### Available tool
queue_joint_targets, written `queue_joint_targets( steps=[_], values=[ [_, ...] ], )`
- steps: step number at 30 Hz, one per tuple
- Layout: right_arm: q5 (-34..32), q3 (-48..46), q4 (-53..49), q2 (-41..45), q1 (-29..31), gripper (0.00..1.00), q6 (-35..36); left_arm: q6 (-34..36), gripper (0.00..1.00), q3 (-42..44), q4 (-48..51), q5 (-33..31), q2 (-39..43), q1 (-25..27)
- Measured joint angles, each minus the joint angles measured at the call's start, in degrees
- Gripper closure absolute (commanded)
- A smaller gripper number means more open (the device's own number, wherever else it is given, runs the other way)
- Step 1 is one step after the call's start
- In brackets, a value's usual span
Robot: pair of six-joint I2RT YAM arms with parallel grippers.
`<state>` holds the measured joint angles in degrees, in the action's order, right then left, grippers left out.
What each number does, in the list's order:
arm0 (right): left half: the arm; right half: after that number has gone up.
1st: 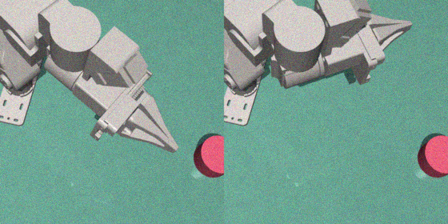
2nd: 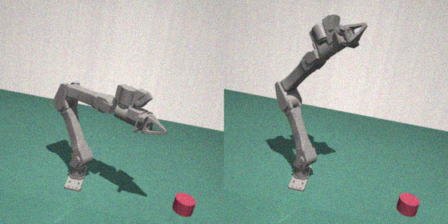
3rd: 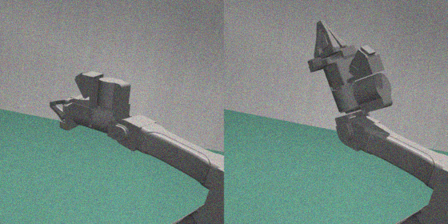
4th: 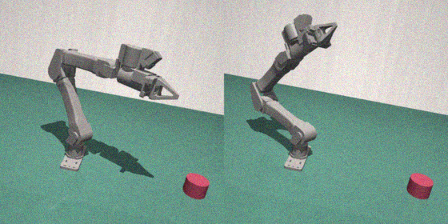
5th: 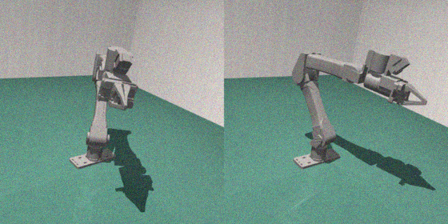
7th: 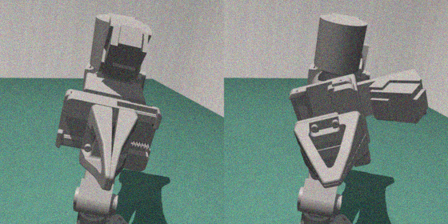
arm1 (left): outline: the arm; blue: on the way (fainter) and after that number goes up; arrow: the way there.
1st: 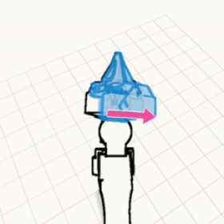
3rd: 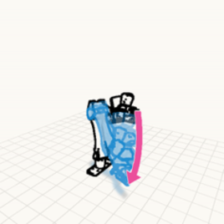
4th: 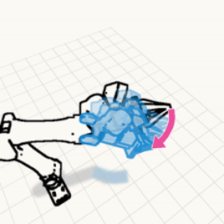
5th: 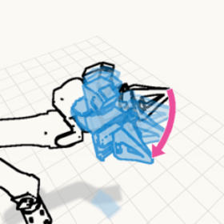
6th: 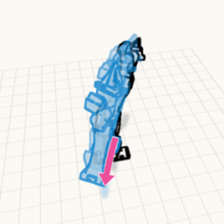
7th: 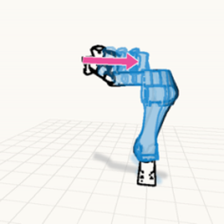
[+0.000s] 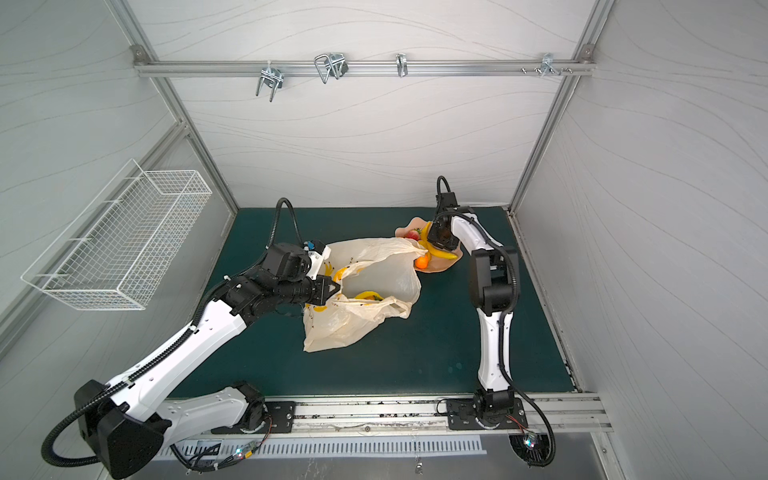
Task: Place the fruits into the plastic bag
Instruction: 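Close the right gripper on the dark plum and lift it, then carry the plum toward the bag opening held by the left gripper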
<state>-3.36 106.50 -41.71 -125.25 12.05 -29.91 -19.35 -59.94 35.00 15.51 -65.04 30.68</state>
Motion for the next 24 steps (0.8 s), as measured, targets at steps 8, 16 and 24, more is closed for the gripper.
queue_joint_targets(
  steps=[8,16,24],
  values=[
    [1.5,-8.2,2.8,8.7,0.0,0.56,0.9,-0.3,1.0,0.0,-0.3,0.0,0.0,0.0],
    [3.6,-19.4,5.9,18.0,0.3,0.56,0.9,-0.4,1.0,0.0,-0.6,0.4,0.0,0.0],
    [5.7,-31.6,8.2,29.9,0.3,0.56,0.5,-0.4,1.0,0.0,-0.6,1.0,-0.1,0.0]
  ],
)
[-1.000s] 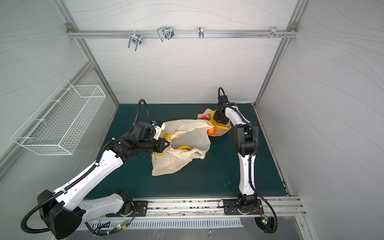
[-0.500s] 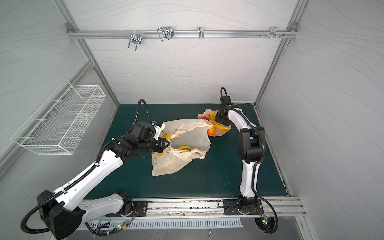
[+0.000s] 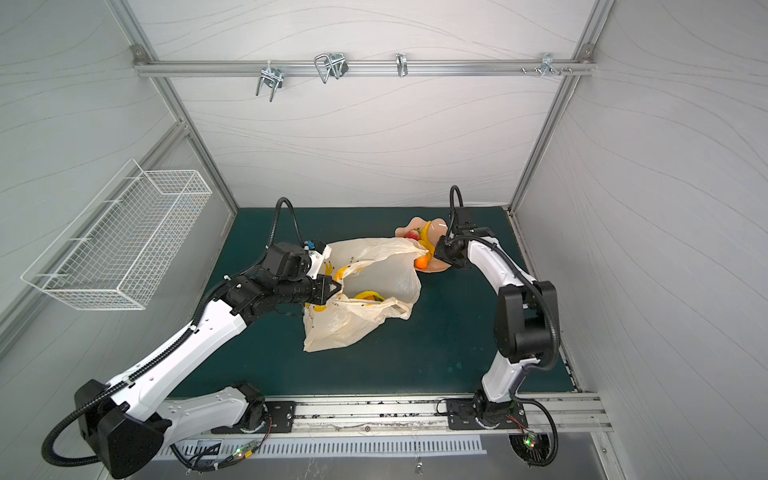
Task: Place the fruits into the plastic bag
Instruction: 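Carry the plum toward the bag opening held by the left gripper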
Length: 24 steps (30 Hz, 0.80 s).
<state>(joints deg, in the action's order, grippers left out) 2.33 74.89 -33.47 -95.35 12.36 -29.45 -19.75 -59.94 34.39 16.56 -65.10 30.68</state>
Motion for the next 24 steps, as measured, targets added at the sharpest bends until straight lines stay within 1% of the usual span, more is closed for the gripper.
queue_joint_targets(
  steps=[5,10,18,24],
  values=[
    [1.7,-6.5,1.1,8.3,0.1,0.57,-1.0,0.0,1.0,0.0,-0.2,0.4,-0.3,0.0],
    [3.7,-10.7,1.8,13.6,0.3,0.57,-2.2,0.0,1.0,0.0,-0.5,1.0,-0.9,0.0],
    [8.8,-14.4,4.3,15.7,1.5,0.57,-4.5,0.0,1.0,0.0,-0.9,1.5,-1.4,0.0],
    [13.2,-15.0,7.1,16.7,4.6,0.57,-6.9,0.0,1.0,0.0,-0.9,1.7,-1.4,0.0]
  ],
)
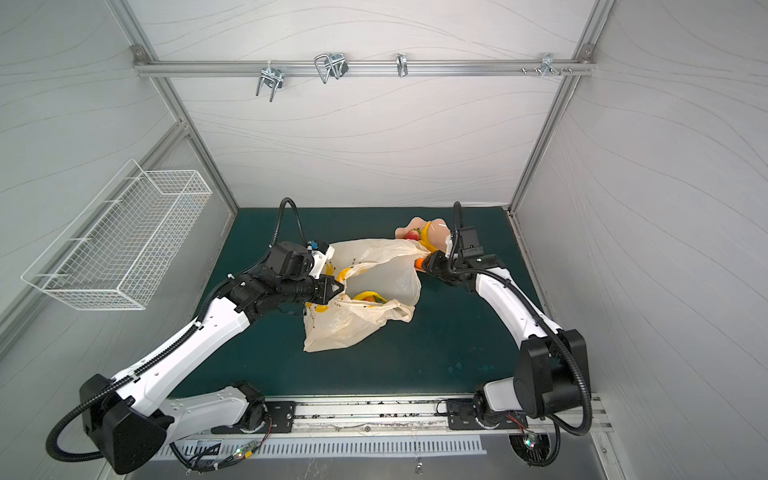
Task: Place the fruits into the plastic bag
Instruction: 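Carry the plum toward the bag opening held by the left gripper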
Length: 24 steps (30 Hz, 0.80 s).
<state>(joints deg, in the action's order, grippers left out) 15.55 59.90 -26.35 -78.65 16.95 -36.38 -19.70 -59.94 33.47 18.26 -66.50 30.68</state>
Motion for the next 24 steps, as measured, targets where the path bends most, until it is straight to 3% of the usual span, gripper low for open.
queue_joint_targets(
  steps=[13,24],
  values=[
    [5.9,-5.9,6.7,2.4,6.1,0.58,-8.0,0.0,1.0,0.0,-0.2,0.4,-0.1,0.0],
    [6.2,-10.7,10.5,6.5,10.9,0.58,-12.3,0.0,1.0,0.0,-0.8,0.7,-0.3,0.0]
  ],
)
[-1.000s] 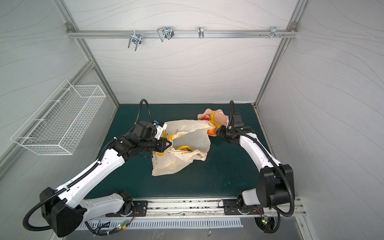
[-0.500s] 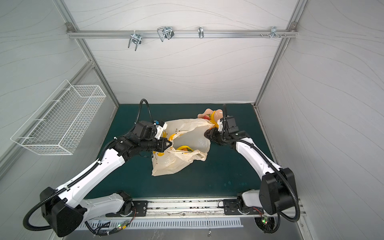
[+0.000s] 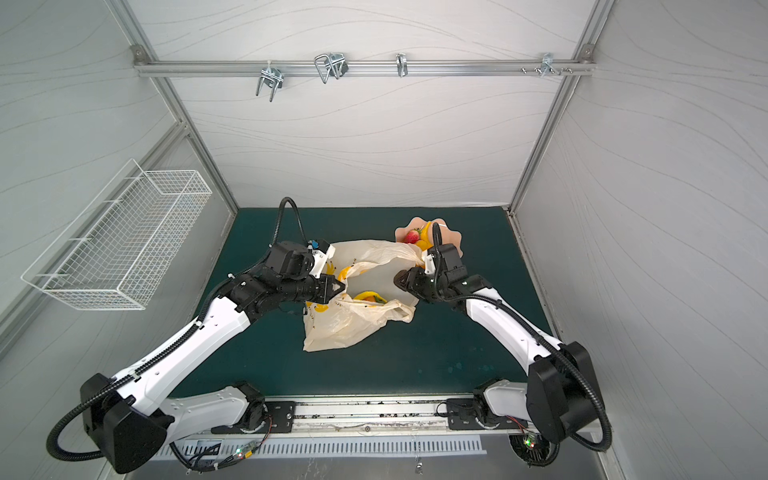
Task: Place the fruits into the plastic bag
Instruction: 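Carry the plum toward the bag opening held by the left gripper, then lower the plum into the bag beside the banana and strawberry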
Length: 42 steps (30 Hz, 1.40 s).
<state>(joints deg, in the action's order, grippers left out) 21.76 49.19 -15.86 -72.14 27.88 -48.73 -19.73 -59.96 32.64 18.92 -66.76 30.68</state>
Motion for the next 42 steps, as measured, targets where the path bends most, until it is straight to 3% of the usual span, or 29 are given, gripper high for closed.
queue_joint_targets(
  steps=[12,25,42],
  values=[
    [-3.1,-6.2,0.3,10.2,2.4,0.58,-0.7,0.0,1.0,-0.2,0.0,0.0,-0.5,0.1],
    [-0.5,-6.6,0.5,10.8,4.4,0.6,4.0,0.0,1.0,-1.4,0.0,0.0,-1.3,0.8],
    [6.6,-6.4,10.1,-2.5,4.4,0.6,1.9,0.0,1.0,-2.3,-0.2,0.0,-2.5,3.2]
  ],
)
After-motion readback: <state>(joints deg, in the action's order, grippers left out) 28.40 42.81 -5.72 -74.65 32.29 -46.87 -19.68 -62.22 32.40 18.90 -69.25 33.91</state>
